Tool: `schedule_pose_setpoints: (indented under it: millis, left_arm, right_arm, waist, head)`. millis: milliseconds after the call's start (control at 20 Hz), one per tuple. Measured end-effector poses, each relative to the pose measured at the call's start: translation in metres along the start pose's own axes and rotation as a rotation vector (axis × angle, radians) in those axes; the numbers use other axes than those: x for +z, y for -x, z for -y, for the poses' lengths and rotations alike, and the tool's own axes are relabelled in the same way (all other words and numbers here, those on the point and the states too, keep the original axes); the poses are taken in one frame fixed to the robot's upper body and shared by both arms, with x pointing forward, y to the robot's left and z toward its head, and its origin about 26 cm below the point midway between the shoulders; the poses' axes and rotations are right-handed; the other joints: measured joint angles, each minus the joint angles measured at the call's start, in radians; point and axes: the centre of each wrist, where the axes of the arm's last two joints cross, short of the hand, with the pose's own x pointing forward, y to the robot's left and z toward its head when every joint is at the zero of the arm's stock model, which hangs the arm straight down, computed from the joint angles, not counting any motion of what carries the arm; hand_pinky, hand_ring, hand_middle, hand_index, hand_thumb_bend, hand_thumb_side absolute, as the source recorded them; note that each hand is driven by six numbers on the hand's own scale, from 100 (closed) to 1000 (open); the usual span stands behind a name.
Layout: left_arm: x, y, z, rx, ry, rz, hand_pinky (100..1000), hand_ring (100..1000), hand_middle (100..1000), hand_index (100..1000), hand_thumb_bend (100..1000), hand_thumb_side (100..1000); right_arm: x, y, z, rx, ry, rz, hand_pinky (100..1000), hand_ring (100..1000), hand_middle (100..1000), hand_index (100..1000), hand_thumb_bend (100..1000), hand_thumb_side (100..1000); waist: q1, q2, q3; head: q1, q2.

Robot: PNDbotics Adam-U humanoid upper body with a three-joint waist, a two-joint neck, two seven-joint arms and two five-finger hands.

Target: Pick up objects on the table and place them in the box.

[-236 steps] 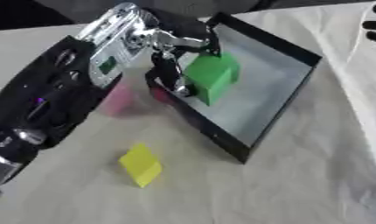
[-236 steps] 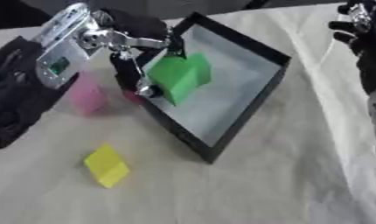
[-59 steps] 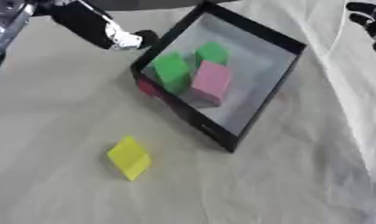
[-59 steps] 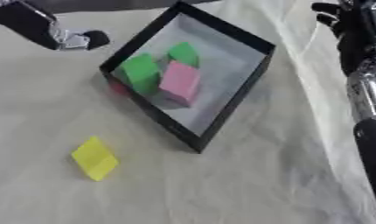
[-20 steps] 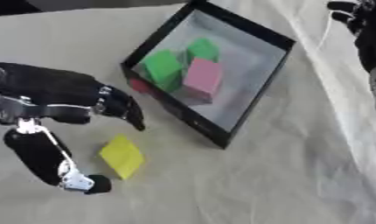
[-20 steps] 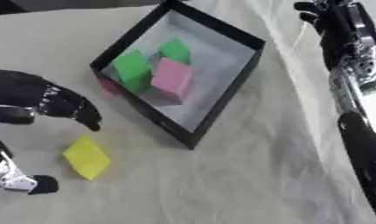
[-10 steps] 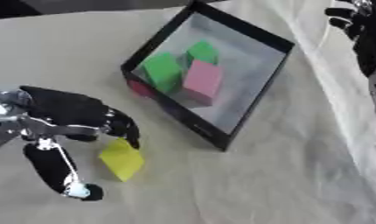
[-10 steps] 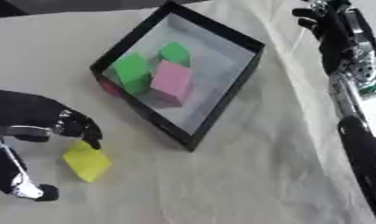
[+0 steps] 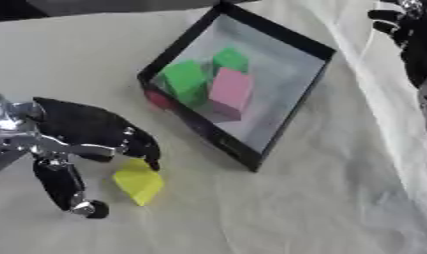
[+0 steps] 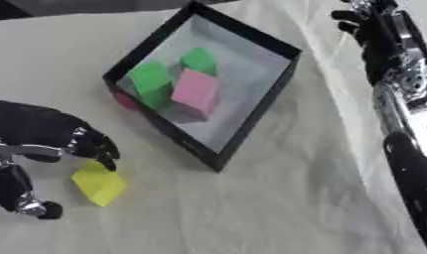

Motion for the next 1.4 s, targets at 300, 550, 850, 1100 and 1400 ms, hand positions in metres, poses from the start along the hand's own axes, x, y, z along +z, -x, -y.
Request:
schedule_pose_setpoints:
  millis: [300, 550, 850, 1100, 1400]
  left_arm:
    - [-0.007, 0.008, 0.004, 0.002, -0.006, -0.01, 884, 848, 835, 873, 483, 132]
    - [-0.012, 0.008, 0.005, 0.004, -0.018, 0.002, 851, 798, 761, 828, 426, 100]
    - [-0.014, 0.006, 0.005, -0.014, -0.051, 0.029, 783, 679, 608, 691, 259, 100]
    - [-0.014, 0.001, 0.003, -0.058, -0.086, 0.04, 768, 680, 623, 700, 249, 100]
    - [-0.014, 0.001, 0.005, -0.068, -0.095, 0.027, 745, 616, 557, 649, 165, 100]
  right_arm:
    - [0.0, 0.001, -0.001, -0.006, 0.0, -0.003, 886, 783, 816, 900, 100, 629]
    - [0.001, 0.003, -0.001, -0.005, 0.001, -0.007, 887, 783, 816, 900, 100, 632]
    - [0.001, 0.003, -0.001, -0.005, 0.002, -0.007, 887, 783, 817, 900, 100, 639]
    - [0.001, 0.003, -0.001, -0.005, 0.003, -0.007, 888, 783, 816, 901, 100, 645]
    - [0.001, 0.003, -0.001, -0.005, 0.003, -0.007, 888, 783, 815, 901, 100, 649]
  waist:
    - [-0.001, 0.001, 0.0]
    - [-0.006, 0.001, 0.0]
    - [-0.006, 0.001, 0.001]
    - [-0.006, 0.001, 0.004]
    - [-0.006, 0.001, 0.005]
  head:
    - [0.002, 0.0]
    - [0.002, 0.0]
    - [0.005, 0.0]
    - [0.005, 0.0]
    - [0.005, 0.0]
